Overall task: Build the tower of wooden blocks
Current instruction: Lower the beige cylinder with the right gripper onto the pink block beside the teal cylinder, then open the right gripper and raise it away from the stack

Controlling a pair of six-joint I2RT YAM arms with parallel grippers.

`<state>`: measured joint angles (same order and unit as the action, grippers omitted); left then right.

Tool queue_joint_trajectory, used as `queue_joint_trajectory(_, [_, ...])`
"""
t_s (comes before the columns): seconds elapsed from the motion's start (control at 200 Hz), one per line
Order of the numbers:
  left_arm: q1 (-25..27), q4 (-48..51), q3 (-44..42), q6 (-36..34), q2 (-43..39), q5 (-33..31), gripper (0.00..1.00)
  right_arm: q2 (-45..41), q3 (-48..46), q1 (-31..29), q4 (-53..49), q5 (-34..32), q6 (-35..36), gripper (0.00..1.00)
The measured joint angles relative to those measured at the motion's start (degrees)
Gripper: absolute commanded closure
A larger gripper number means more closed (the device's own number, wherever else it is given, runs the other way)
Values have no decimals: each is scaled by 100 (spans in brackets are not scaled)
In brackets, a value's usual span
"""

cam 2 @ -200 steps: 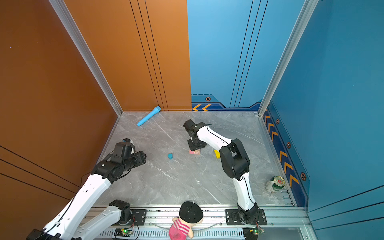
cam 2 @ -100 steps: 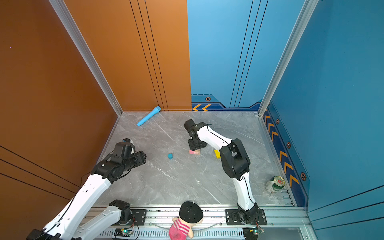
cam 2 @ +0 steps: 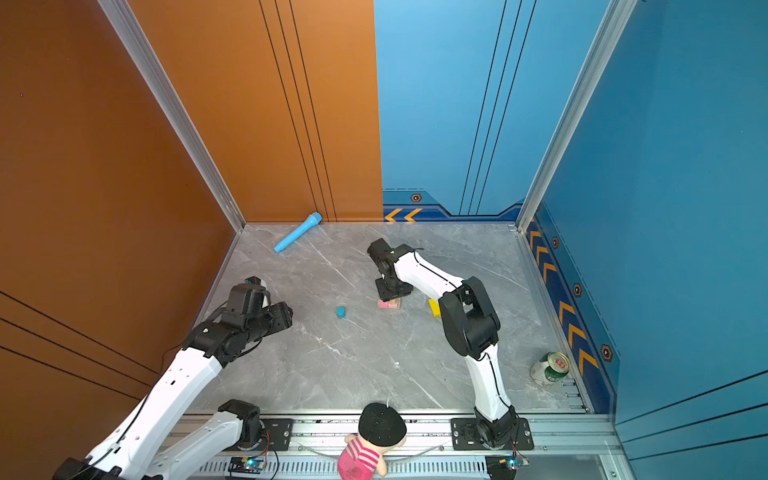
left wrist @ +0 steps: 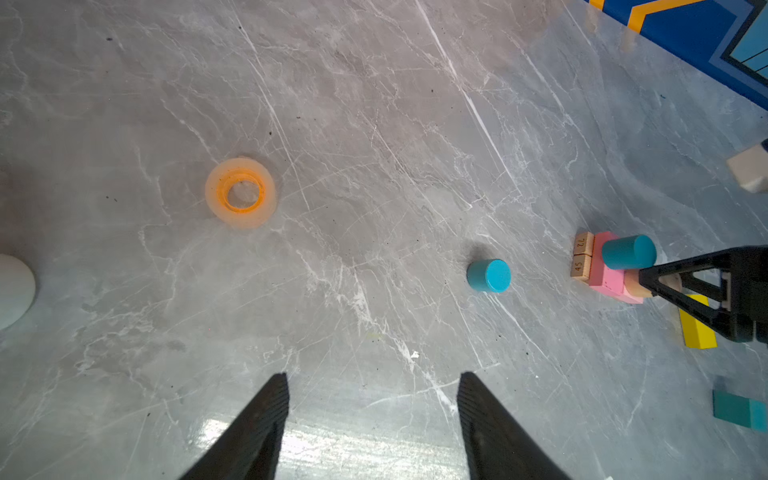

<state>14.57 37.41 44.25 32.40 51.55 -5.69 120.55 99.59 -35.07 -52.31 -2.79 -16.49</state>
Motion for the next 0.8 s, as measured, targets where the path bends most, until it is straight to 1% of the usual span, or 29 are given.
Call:
queue_joint_trajectory(0.526, [0,0,0,0,0,24,33,0,-28,0,50,7,-2,53])
queue_joint_trajectory(0.801, [0,0,0,0,0,42,33,0,-205,15,55,15,-2,53])
